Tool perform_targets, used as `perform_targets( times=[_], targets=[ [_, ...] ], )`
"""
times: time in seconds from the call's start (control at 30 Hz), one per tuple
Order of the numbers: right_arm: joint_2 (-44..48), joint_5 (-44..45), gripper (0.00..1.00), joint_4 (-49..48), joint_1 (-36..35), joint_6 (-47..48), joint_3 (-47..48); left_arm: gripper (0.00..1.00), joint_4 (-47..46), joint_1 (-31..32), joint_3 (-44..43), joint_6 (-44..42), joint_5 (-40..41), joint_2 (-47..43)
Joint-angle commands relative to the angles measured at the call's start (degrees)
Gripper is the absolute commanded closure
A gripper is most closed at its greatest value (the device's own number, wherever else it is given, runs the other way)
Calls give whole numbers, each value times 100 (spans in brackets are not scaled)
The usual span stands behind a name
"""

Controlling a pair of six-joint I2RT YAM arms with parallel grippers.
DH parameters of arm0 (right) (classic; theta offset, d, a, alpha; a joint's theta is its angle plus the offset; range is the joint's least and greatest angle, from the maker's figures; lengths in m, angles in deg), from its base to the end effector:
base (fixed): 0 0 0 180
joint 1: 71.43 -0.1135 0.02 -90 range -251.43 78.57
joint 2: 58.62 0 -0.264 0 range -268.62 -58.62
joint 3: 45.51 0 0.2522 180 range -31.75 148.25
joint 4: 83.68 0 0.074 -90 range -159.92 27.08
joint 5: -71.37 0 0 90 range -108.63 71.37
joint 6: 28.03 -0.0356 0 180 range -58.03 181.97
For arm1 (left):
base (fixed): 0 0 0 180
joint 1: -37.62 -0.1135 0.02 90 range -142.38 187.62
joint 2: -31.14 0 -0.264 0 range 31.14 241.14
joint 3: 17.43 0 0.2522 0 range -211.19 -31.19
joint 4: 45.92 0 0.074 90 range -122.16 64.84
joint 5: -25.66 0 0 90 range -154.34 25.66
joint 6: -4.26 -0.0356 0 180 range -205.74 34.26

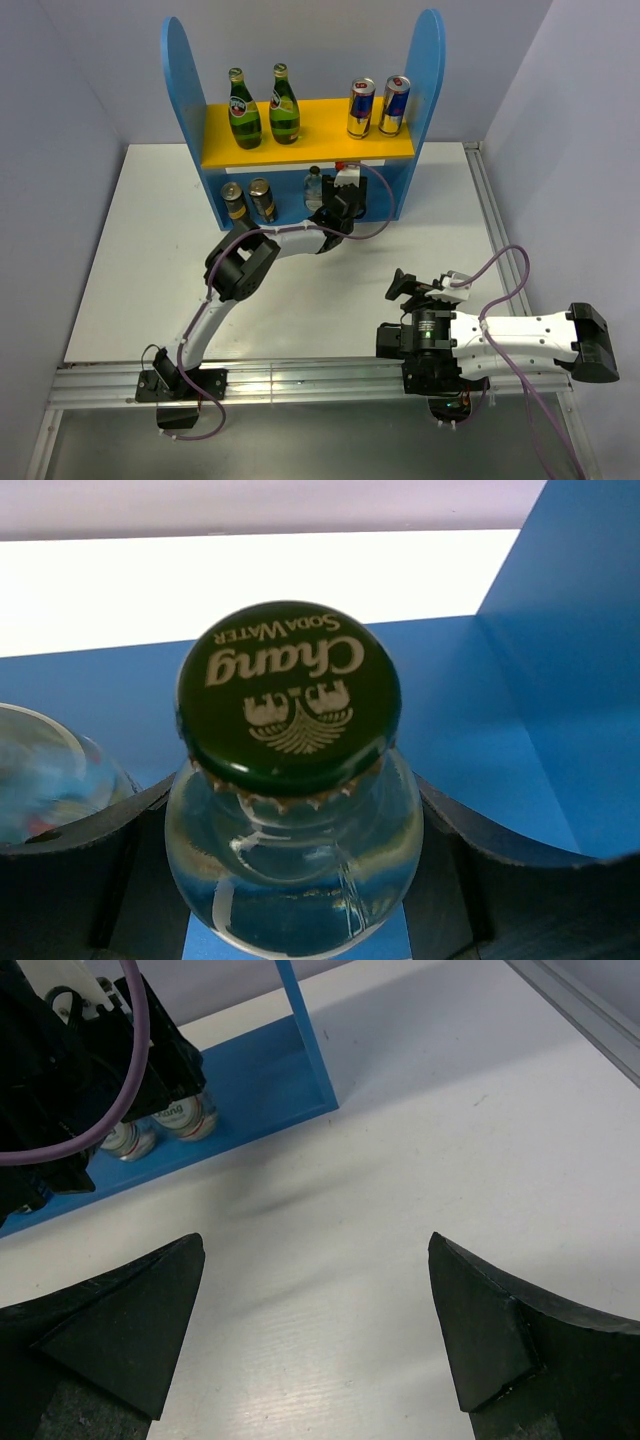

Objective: Place and organize the beverage onto the shelf

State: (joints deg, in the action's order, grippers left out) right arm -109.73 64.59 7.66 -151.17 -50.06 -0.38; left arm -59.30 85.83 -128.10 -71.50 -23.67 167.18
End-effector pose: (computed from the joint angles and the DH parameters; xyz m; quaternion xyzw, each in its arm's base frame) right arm 0.0517 0.0873 0.2151 0.1668 0.7285 0.0205 0.6641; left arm 0.3750 -0.3847 0.1677 0.0037 0.7608 -0.0750 0.6447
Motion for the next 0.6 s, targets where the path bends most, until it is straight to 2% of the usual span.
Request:
perform_targets(
  times=[0.0,0.1,0.2,0.4,0.57],
  targets=[
    [-74,440,0,512,-32,-1480,97,71,-776,-39,-338,-9,170,-149],
    [-136,449,0,521,-41,-1445,141,47,-785,-39,-294,35,170,-166],
    [-197,458,0,521,-41,-1445,158,16,-714,-31,-312,79,126,-184],
    [-259,485,0,521,-41,-1427,185,7,-679,22,-294,44,117,-263],
    [-294,493,0,521,-32,-1418,202,5,-653,128,-259,-9,170,-351]
  ],
)
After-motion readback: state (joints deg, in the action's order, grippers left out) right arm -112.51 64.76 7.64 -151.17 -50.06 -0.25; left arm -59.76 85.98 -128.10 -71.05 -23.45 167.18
